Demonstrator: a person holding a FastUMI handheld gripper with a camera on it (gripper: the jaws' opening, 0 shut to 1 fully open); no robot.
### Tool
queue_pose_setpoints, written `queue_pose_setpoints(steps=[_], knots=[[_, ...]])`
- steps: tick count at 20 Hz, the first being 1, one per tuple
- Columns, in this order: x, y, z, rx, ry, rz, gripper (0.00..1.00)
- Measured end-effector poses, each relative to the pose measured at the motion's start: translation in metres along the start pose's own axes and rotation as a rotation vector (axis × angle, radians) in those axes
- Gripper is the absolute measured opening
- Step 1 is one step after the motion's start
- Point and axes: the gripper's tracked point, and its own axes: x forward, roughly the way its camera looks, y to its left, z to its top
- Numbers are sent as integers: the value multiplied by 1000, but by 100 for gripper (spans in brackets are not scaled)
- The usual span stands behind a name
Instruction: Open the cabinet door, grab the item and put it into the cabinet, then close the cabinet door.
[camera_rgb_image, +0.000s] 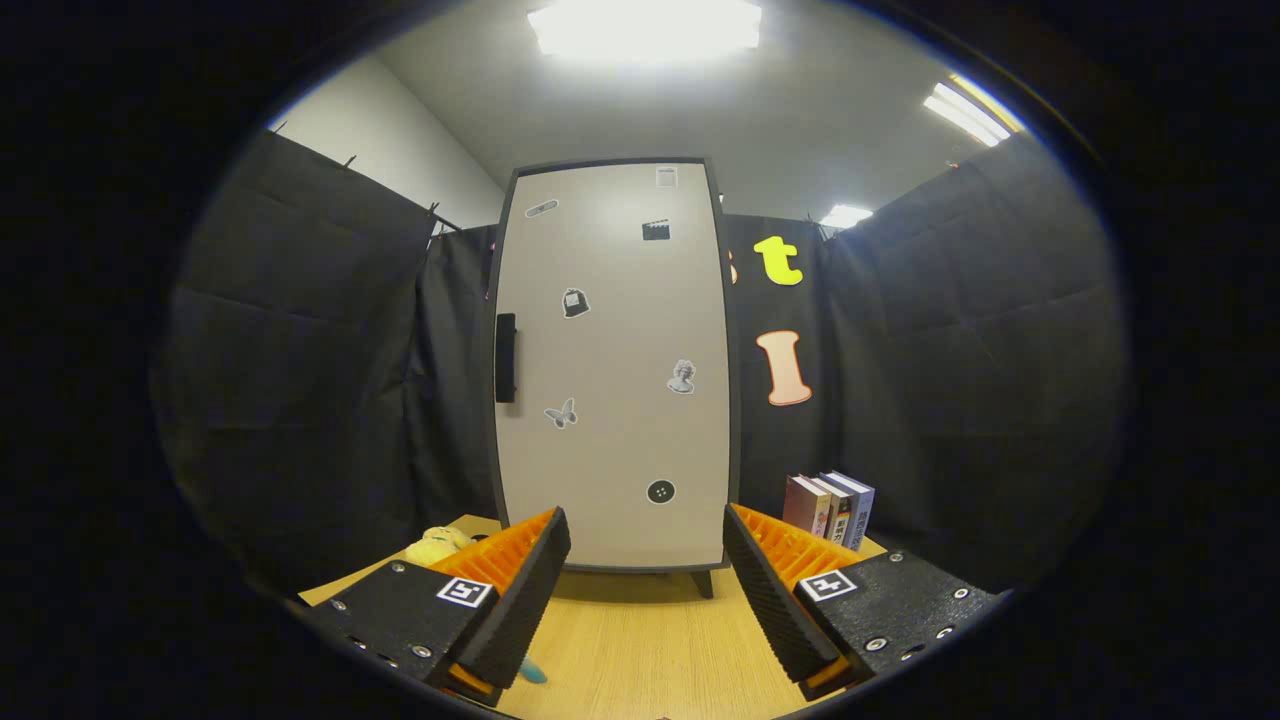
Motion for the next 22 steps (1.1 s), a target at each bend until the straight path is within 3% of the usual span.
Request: queue_pose_setpoints(steps=[12,22], knots=[[79,80,39,27,-18,207,95],[167,138,52,0,-10,287,95]])
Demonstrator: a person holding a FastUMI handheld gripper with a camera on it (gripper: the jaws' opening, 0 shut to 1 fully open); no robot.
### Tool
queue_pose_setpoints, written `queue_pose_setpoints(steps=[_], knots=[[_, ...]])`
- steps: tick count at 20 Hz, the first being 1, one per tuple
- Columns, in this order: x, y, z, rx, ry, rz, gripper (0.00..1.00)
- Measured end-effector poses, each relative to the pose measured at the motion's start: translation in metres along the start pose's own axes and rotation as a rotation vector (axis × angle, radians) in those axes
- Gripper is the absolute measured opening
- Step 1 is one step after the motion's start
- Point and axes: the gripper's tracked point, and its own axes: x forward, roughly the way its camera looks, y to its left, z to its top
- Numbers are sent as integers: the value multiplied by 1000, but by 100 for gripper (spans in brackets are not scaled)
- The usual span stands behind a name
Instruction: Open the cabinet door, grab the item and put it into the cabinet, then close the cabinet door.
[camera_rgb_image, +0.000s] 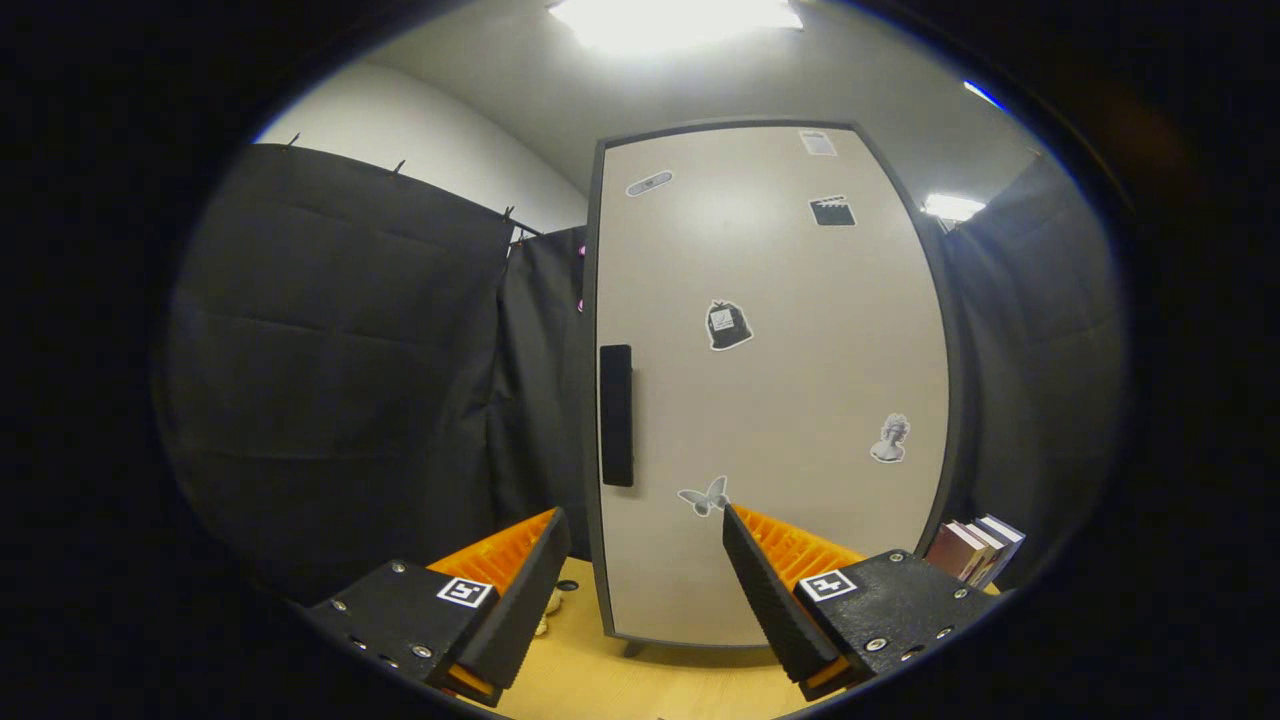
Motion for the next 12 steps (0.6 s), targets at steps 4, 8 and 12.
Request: queue_pose_setpoints(steps=[4,8,12], knots=[[43,4,5,1,-7,-3,95],[82,5,15,22,-17,-17,95],[111,11,22,30,-3,-15,89]])
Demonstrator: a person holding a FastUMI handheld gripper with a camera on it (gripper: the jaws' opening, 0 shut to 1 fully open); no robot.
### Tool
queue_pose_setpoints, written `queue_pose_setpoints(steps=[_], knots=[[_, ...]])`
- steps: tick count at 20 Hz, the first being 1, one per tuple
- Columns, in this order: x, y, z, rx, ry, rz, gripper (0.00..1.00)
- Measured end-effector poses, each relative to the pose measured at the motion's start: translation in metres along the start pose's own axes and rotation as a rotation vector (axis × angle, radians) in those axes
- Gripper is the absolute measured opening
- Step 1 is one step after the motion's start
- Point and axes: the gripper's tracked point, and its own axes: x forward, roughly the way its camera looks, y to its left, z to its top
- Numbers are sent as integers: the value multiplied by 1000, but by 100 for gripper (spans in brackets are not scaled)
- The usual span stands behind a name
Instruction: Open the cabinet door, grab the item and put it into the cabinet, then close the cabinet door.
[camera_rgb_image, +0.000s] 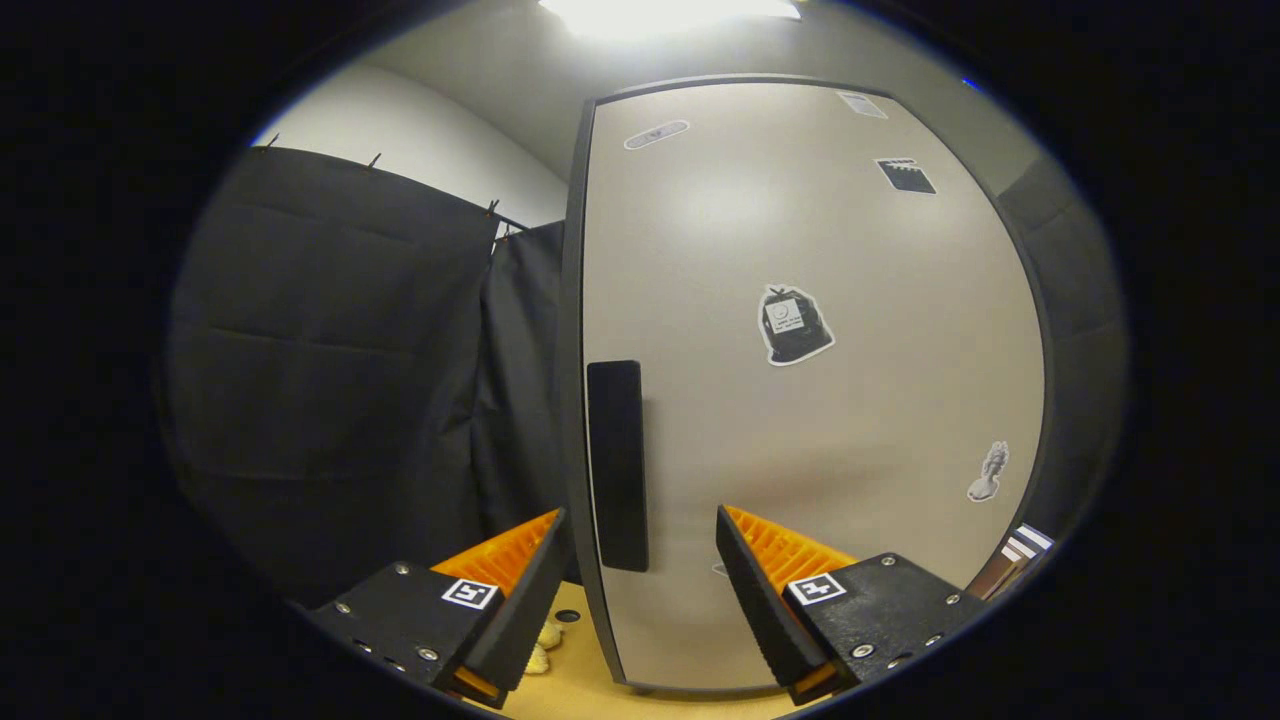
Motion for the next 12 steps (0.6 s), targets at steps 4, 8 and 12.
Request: queue_pose_setpoints(steps=[4,8,12], knots=[[26,7,1,-43,28,-7,83],[40,15,-13,-68,87,-4,67],[40,7,-14,-31,98,-51,31]])
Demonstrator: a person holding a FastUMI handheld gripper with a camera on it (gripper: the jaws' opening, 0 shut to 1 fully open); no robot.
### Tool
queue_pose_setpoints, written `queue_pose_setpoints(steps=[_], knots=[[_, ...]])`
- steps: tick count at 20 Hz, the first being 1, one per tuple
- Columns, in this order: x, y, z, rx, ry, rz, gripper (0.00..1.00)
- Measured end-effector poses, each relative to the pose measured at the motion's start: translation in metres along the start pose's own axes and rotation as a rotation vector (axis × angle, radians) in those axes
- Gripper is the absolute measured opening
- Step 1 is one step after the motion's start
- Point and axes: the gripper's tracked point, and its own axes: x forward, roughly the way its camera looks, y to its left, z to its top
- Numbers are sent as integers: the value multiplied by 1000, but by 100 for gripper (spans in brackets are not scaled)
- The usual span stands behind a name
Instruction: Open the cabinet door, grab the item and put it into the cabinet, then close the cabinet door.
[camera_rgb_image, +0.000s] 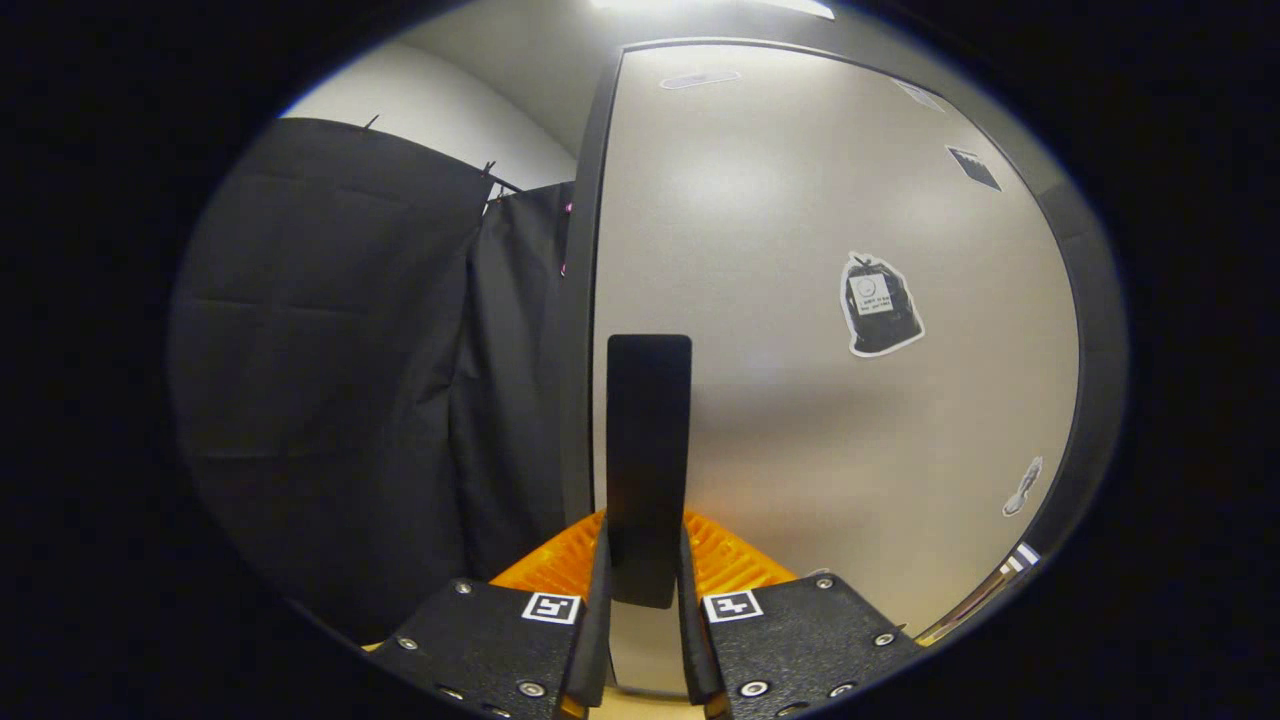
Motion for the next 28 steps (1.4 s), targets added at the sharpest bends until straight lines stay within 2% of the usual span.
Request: queue_pose_setpoints(steps=[3,15,28], knots=[[-5,-1,1,-20,7,23,26],[-40,1,0,6,23,133,26],[-80,-5,0,-1,65,186,26]])
